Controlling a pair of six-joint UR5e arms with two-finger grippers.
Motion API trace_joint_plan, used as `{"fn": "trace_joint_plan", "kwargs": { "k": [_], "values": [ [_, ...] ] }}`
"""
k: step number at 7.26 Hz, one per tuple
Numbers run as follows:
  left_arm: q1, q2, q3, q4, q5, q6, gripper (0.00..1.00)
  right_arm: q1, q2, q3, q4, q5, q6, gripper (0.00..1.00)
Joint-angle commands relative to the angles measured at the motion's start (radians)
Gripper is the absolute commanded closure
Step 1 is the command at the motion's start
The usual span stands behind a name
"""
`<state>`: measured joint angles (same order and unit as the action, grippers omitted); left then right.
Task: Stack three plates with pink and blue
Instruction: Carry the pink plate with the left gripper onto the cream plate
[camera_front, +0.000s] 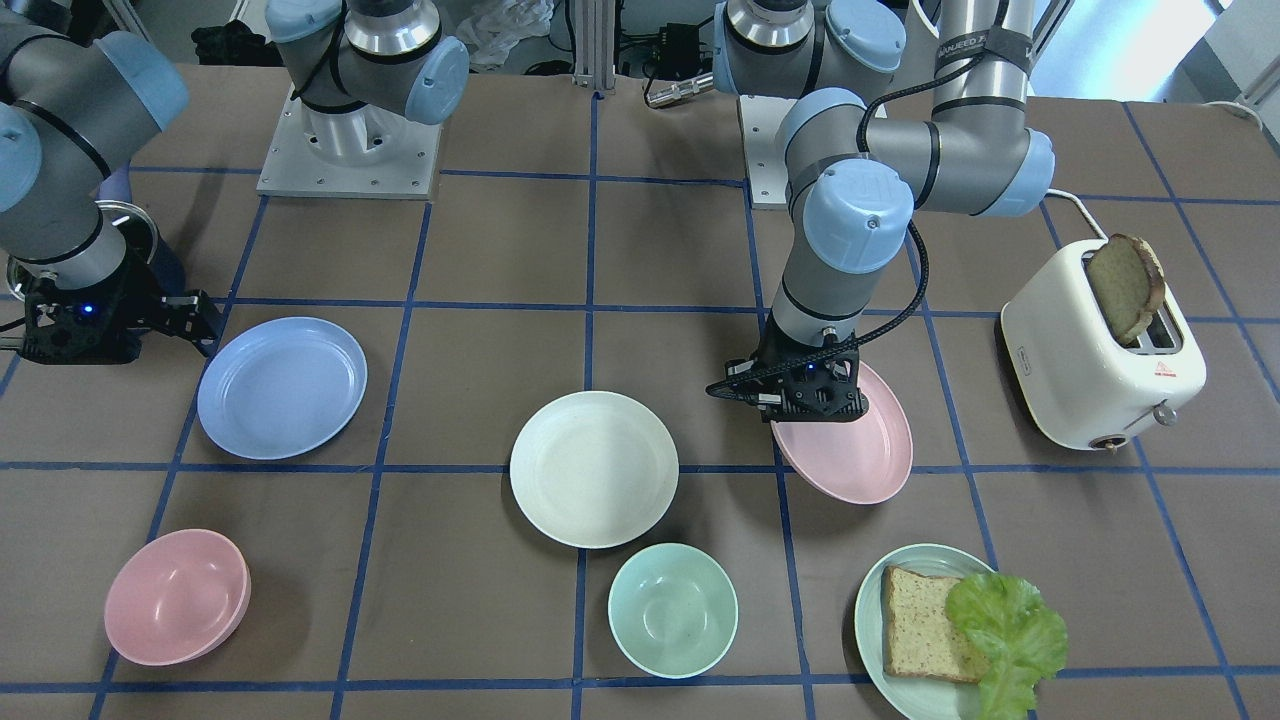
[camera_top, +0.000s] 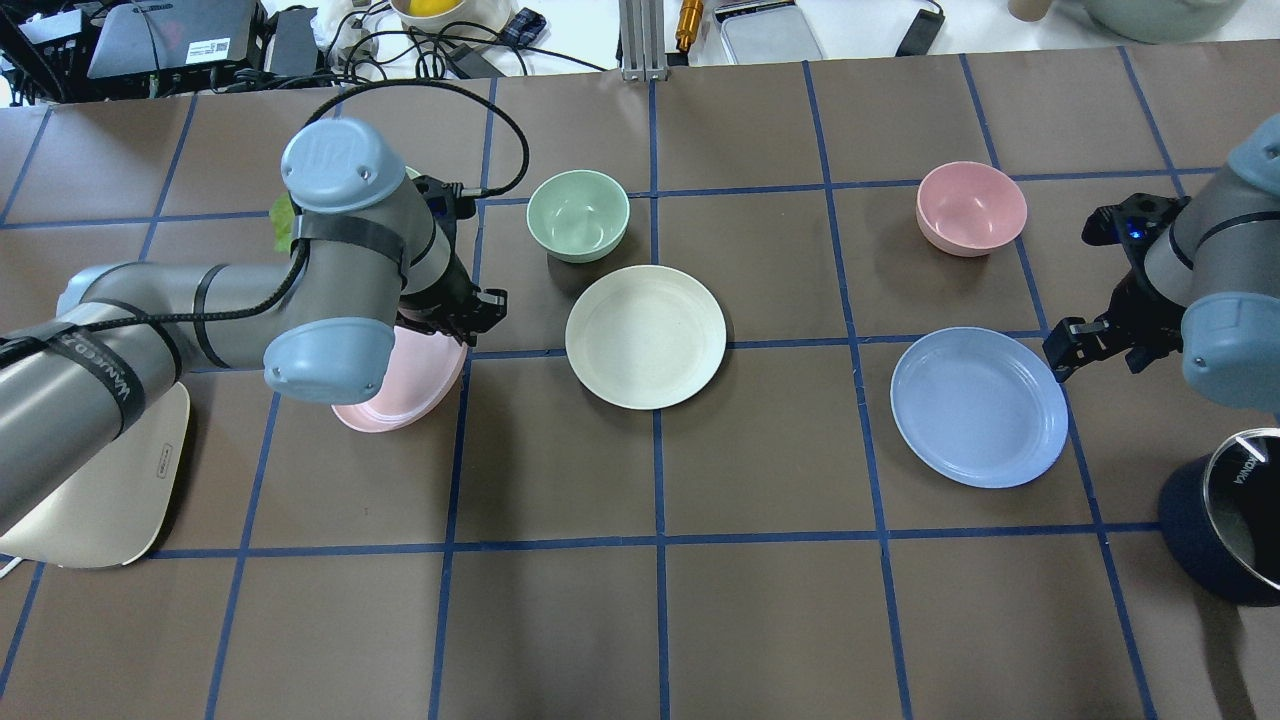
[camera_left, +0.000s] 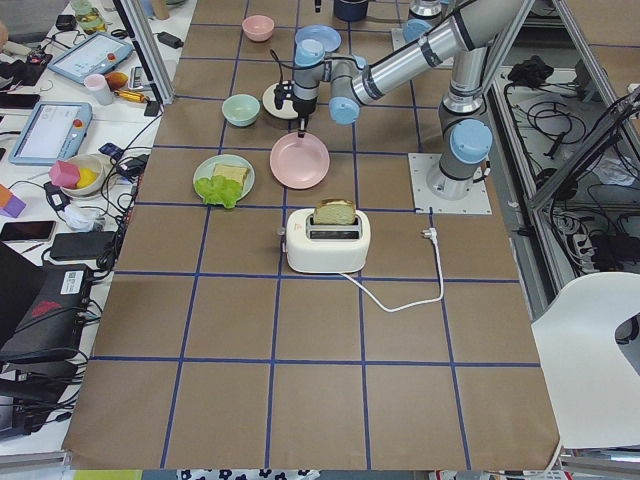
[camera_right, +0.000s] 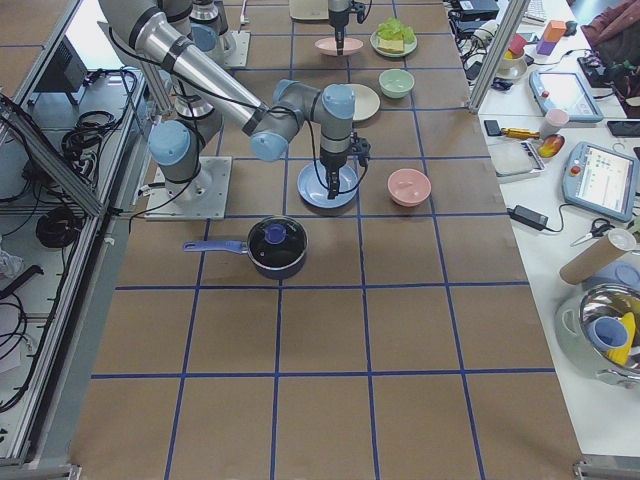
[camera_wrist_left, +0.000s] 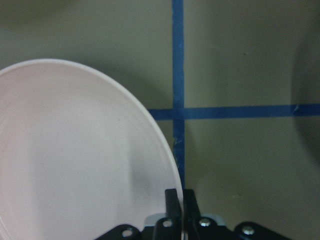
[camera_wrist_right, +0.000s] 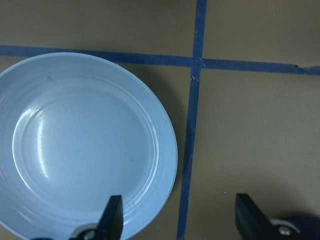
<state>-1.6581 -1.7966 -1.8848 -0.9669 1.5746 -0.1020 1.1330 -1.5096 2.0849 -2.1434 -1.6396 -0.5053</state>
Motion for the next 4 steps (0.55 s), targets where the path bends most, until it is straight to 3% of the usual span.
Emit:
{"fn": "trace_joint_plan", "kwargs": {
  "k": [1,4],
  "values": [
    [-0.073,-0.05,0.168,-0.122,-0.007,-0.099,1.0,-0.005,0.02,0.001,-0.003,0.009,-0.039,0.22],
    [-0.242,-0.191,0.353,-0.133,-0.008,-0.274,1.0,-0.041,0.058,0.001,-0.003,0.061,-0.062,0.24]
  ]
}}
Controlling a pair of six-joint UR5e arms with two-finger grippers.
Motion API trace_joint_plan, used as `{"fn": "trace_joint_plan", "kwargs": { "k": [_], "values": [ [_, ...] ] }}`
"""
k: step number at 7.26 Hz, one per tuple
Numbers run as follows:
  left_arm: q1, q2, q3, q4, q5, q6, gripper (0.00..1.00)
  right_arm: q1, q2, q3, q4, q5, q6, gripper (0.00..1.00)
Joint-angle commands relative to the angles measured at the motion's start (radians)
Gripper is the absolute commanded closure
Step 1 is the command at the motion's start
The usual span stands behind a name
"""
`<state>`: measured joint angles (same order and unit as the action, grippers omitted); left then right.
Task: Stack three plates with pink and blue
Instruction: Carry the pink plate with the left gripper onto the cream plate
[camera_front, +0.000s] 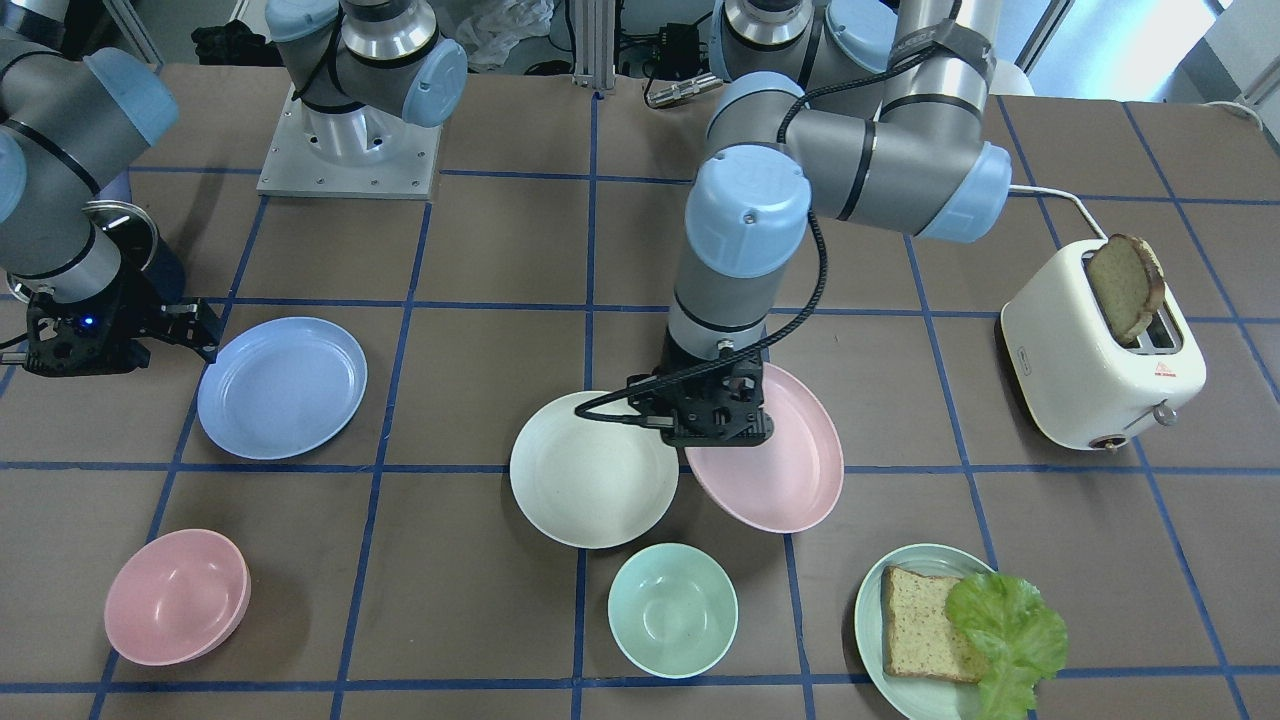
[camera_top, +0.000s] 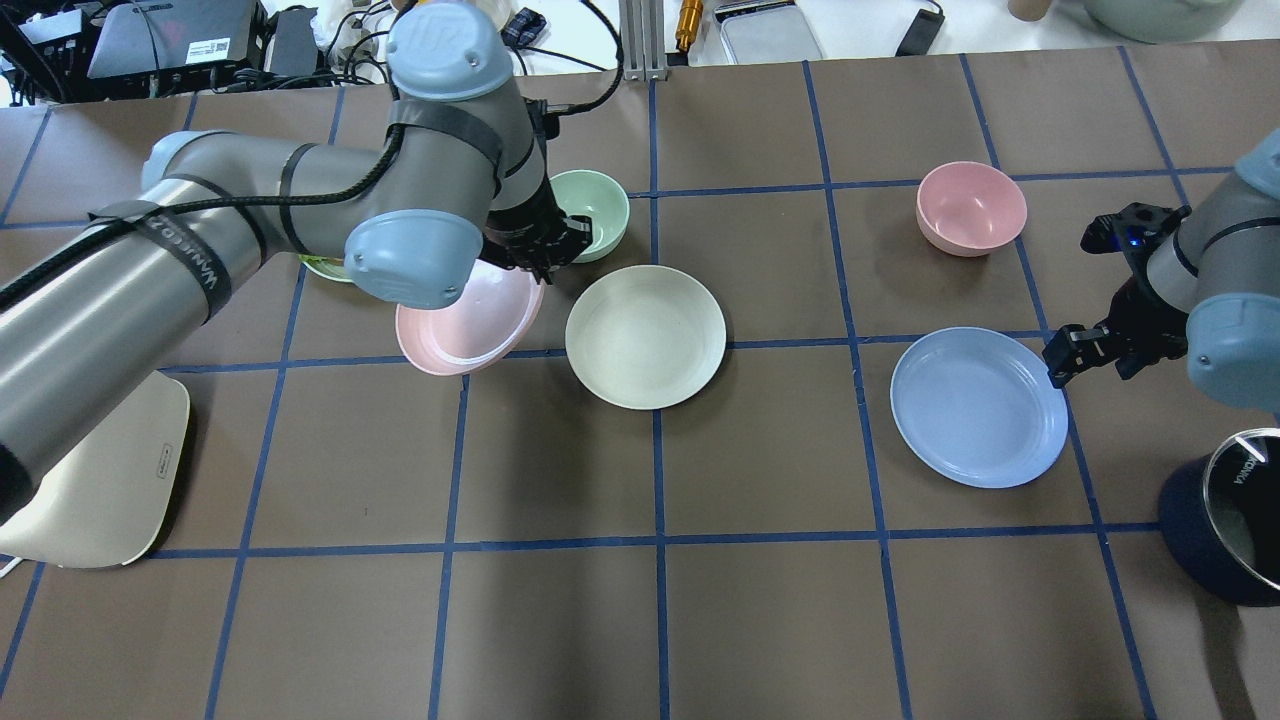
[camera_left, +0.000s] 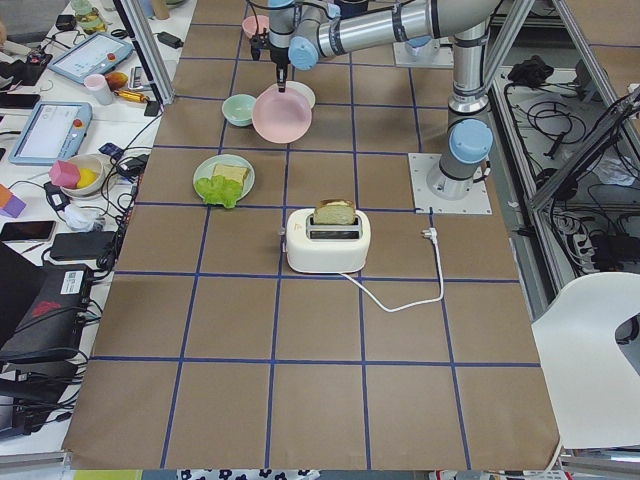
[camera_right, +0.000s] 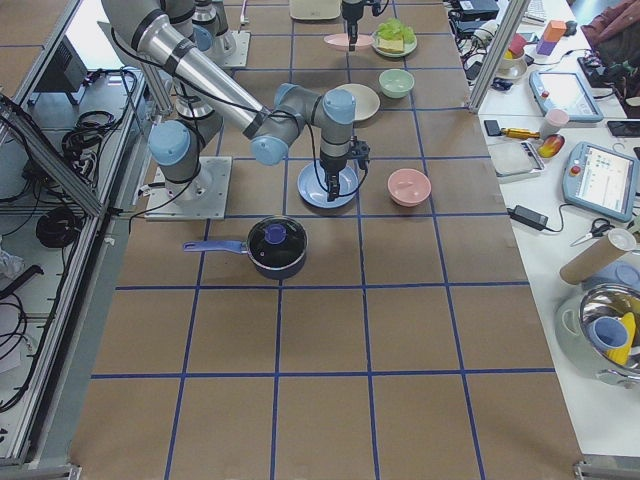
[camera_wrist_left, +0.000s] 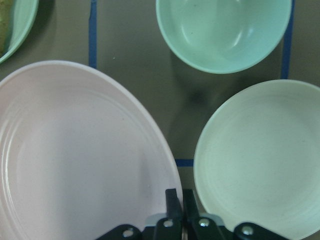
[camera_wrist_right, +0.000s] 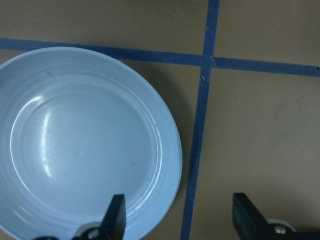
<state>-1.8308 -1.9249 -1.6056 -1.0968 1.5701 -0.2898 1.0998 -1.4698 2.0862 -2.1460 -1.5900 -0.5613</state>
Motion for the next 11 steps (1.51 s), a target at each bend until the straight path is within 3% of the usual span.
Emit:
{"fn": "trace_joint_plan", "kwargs": {
  "k": [1,5,10,11],
  "values": [
    [-0.121,-0.112,0.117,-0.002,-0.005,-0.159,1.0,-0.009,0.032,0.002,-0.009,0.013,-0.006,0.27],
    [-0.243,-0.204,0.165,-0.005,0.016,-0.224,1.0,-0.009,0.075,0.002,-0.05,0.022,-0.003,0.35],
    [-0.259,-0.255,0.174,0.0,0.041,-0.226,1.0,-0.011,0.115,0.002,-0.084,0.019,0.0,0.45],
    [-0.257,-0.266,0.179,0.008,0.038,-0.233,0.01,-0.009,0.121,0.0,-0.084,0.019,0.001,0.46]
  ]
}}
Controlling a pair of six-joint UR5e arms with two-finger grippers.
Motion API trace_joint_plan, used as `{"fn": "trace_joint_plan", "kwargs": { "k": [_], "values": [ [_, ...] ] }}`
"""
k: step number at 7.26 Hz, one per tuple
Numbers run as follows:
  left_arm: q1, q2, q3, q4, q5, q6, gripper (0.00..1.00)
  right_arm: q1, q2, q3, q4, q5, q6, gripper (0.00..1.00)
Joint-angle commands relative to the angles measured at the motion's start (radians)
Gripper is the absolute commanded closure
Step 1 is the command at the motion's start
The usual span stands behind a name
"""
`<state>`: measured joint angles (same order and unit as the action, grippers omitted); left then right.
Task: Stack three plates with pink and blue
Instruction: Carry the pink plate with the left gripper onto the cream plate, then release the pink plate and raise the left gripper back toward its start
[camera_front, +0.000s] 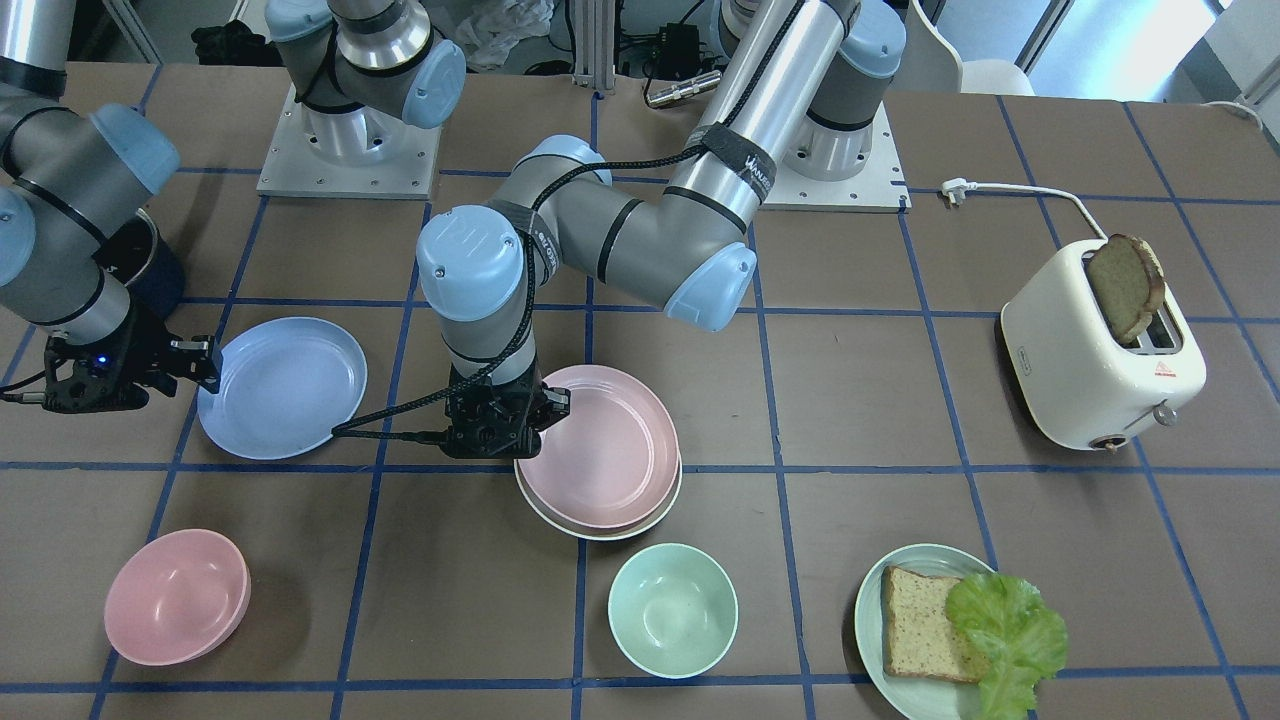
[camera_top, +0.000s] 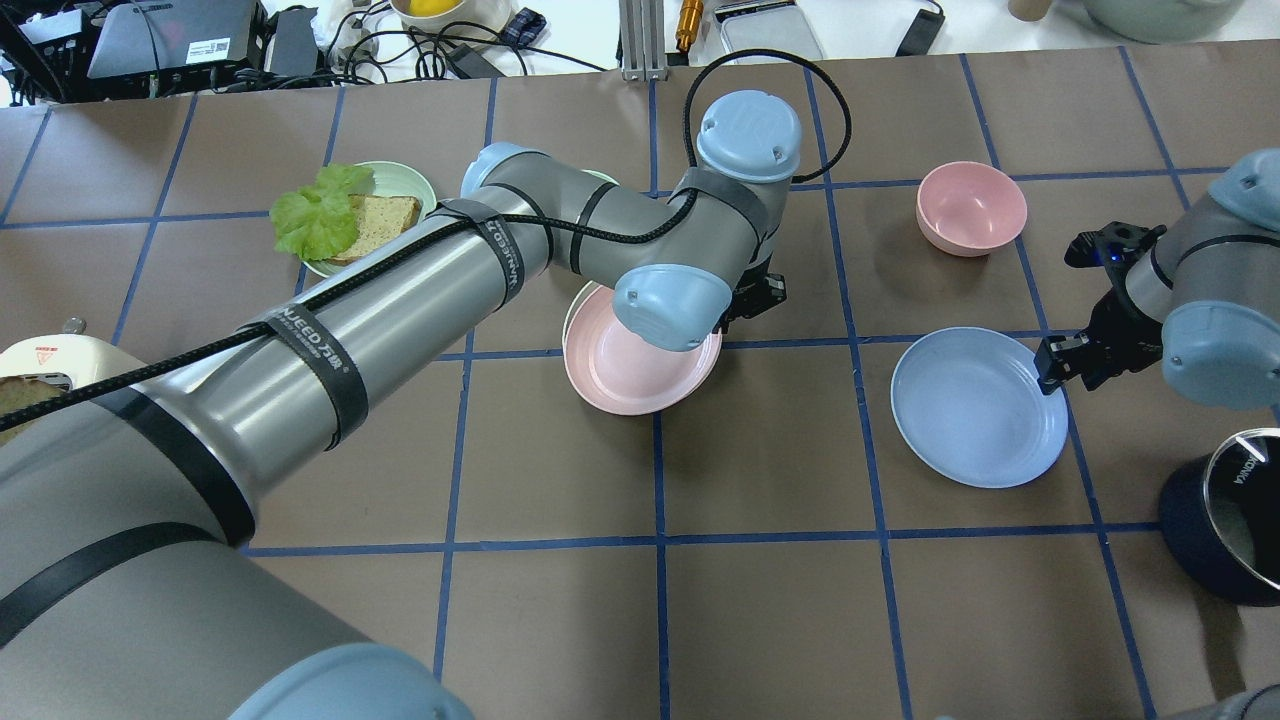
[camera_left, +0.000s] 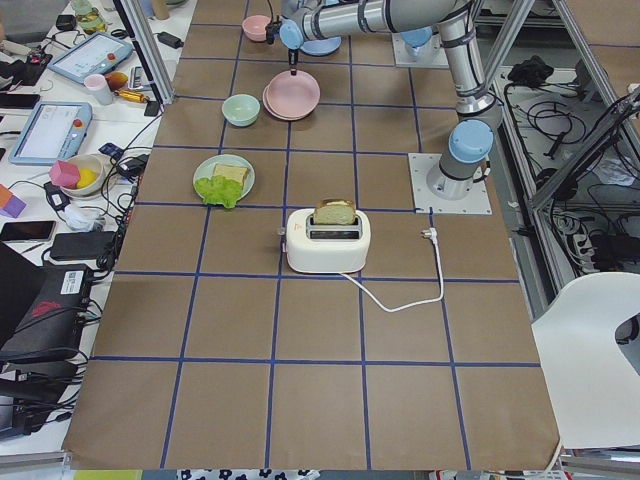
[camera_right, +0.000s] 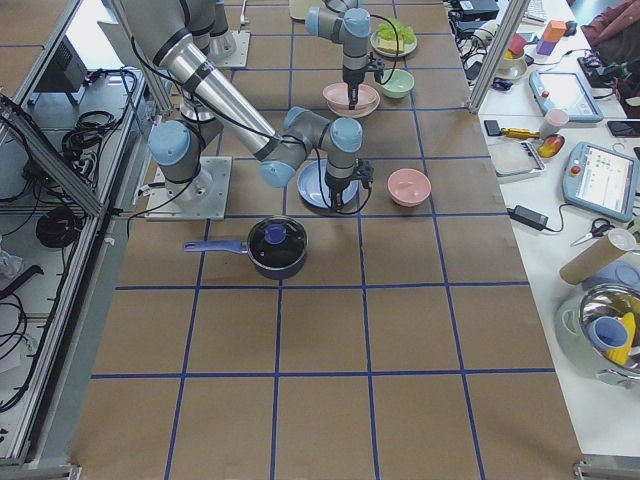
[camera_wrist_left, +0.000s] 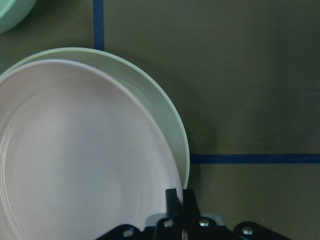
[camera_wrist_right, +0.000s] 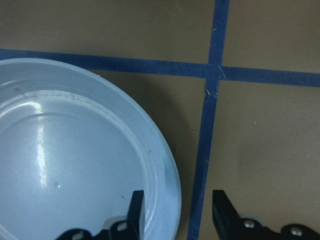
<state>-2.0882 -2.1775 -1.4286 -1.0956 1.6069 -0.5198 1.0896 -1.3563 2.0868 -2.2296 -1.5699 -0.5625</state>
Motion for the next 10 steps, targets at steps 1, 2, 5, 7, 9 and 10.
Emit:
{"fn": "trace_joint_plan", "kwargs": {
  "k": [1,2,5,7,9,10],
  "values": [
    [0.008,-0.009,0.013,0.006,-0.002,-0.002,0.0,0.0,0.011,0.001,-0.001,-0.001,0.009,0.49],
    [0.023,0.011,0.026,-0.006,-0.008,-0.002,0.0,0.0,0.013,0.001,-0.001,-0.001,0.009,0.5],
    [0.08,0.108,0.094,-0.169,-0.016,0.02,0.0,0.001,0.023,-0.001,-0.001,-0.001,0.009,0.56],
    [0.189,0.224,0.141,-0.435,-0.109,0.154,0.0,0.001,0.037,-0.002,-0.001,-0.001,0.009,0.59],
    [0.308,0.345,0.209,-0.671,-0.128,0.327,0.0,0.001,0.043,-0.008,0.001,-0.002,0.01,0.63],
    [0.371,0.396,0.212,-0.691,-0.128,0.419,0.0,0.001,0.043,-0.01,0.001,-0.002,0.012,0.7]
  ]
}}
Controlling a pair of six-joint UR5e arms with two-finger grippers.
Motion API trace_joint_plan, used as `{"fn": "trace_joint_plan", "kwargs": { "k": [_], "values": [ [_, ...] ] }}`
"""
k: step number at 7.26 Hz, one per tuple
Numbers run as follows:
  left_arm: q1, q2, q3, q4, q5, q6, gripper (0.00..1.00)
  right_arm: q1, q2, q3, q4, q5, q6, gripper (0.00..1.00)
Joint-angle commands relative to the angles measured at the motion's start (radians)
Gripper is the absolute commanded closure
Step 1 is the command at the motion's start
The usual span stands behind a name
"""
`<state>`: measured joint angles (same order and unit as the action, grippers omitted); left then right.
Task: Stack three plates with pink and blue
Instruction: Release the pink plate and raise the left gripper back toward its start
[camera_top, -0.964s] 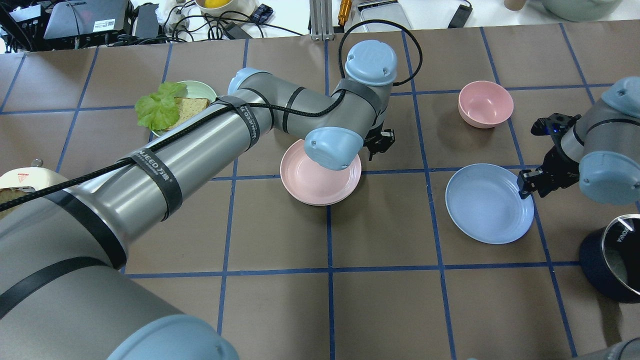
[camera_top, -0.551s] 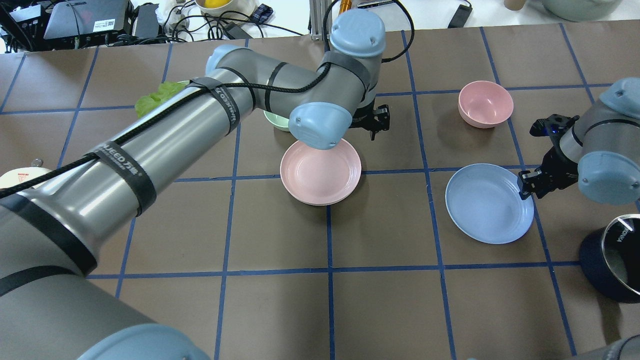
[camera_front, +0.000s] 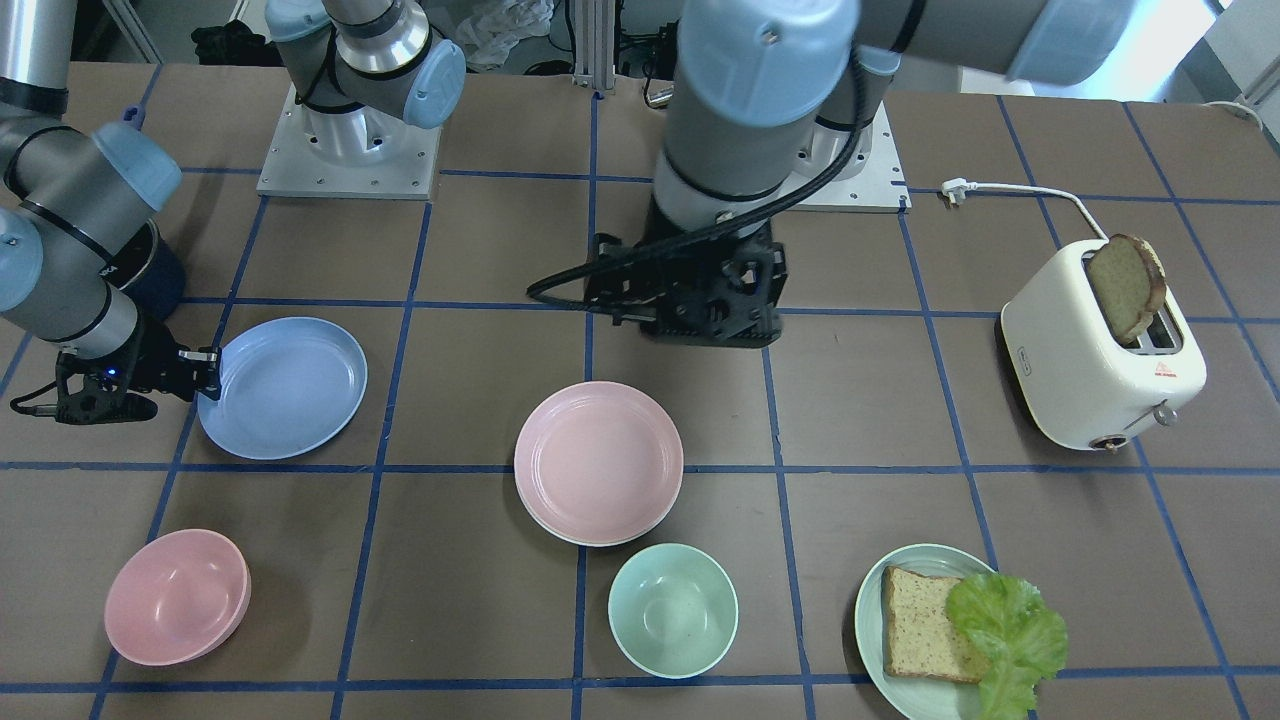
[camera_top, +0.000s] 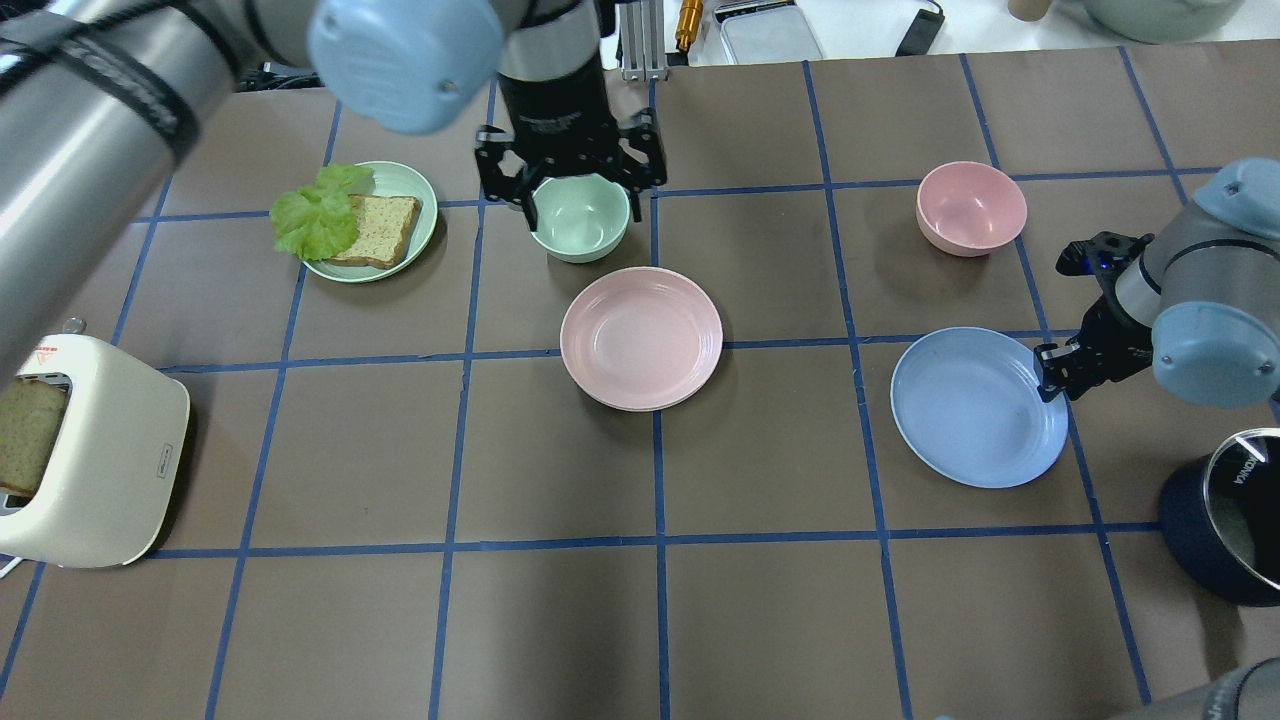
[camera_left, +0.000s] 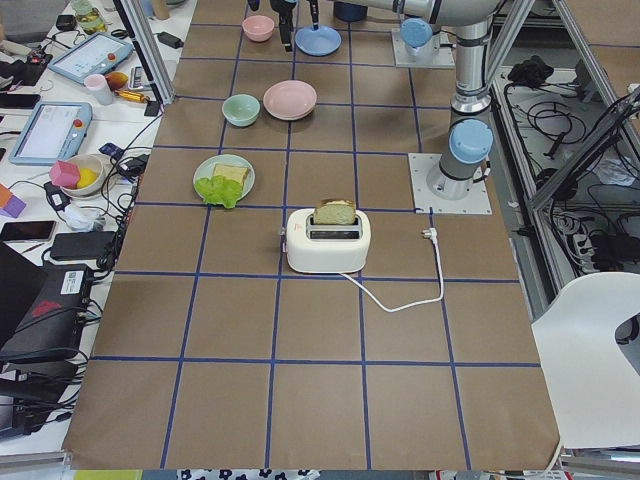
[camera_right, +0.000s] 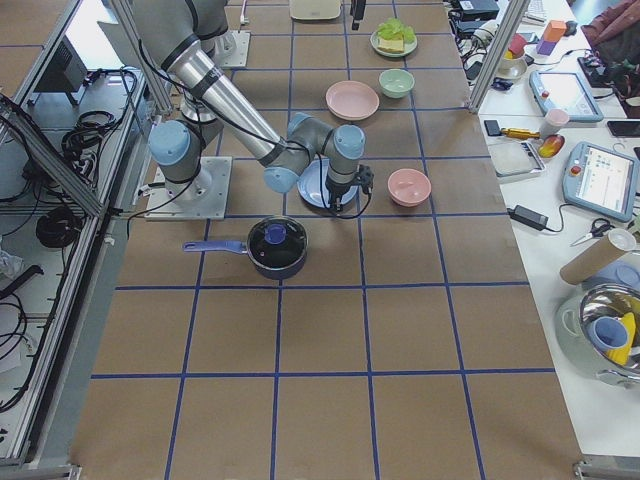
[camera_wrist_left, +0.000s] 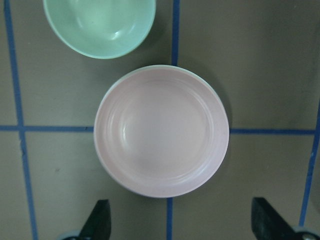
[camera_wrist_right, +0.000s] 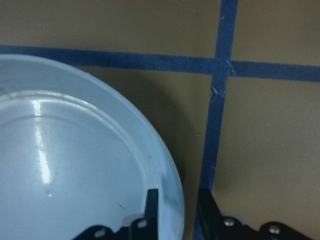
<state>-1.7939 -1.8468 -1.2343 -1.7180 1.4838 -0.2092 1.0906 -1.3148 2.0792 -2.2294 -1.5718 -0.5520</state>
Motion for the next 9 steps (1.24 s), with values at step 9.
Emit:
{"fn": "trace_joint_plan", "kwargs": {
  "k": [9],
  "values": [
    [0.249,0.267,-0.281,0.166,0.059,0.229,0.0,0.0,-0.024,-0.057,0.054,0.048,0.024,1.0]
  ]
}}
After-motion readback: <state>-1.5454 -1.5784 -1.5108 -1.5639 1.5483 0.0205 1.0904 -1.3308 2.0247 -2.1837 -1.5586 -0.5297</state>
